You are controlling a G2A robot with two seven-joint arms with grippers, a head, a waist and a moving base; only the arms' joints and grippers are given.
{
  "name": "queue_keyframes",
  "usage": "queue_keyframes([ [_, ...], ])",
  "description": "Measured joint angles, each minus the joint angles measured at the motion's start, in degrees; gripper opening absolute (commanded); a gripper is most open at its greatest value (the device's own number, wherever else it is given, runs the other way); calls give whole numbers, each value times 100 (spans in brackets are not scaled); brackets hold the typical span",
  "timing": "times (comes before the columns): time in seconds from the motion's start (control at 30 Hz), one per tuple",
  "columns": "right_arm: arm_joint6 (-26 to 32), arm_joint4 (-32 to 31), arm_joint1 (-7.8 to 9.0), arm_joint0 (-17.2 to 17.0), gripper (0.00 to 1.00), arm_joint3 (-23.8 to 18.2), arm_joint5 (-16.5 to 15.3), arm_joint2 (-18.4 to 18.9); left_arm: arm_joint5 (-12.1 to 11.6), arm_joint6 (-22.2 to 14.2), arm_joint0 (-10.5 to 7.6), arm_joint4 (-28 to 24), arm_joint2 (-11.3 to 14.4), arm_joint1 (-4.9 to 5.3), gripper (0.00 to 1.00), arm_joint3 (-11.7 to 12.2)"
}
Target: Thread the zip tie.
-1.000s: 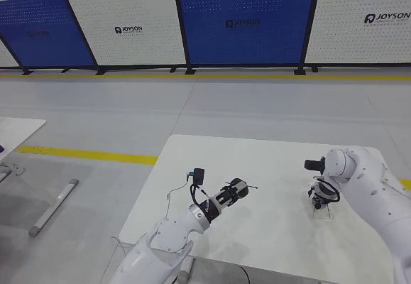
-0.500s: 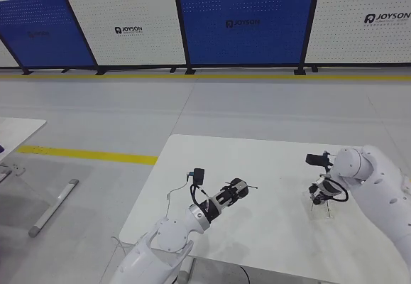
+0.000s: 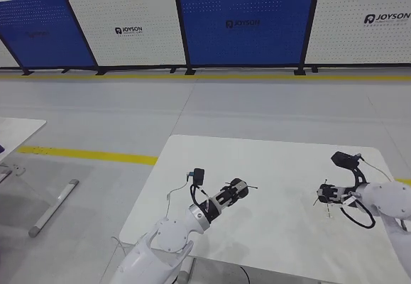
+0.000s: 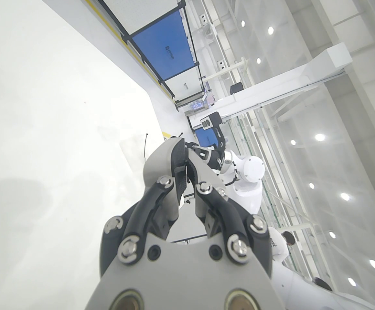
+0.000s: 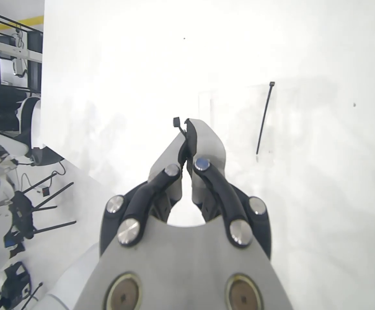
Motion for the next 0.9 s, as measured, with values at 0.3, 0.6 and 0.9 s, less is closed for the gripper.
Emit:
queue_keyframes([
  [0.3,-82,59,-19,-49,0,5,-28,-76,0,0,0,0,0,0,0,0],
  [0.6,-1879,1061,-170,-513,0,-858,485,37,0,0,0,0,0,0,0,0],
  [0.9,-2237,894,-174,-726,0,-1213,710,4,0,0,0,0,0,0,0,0],
])
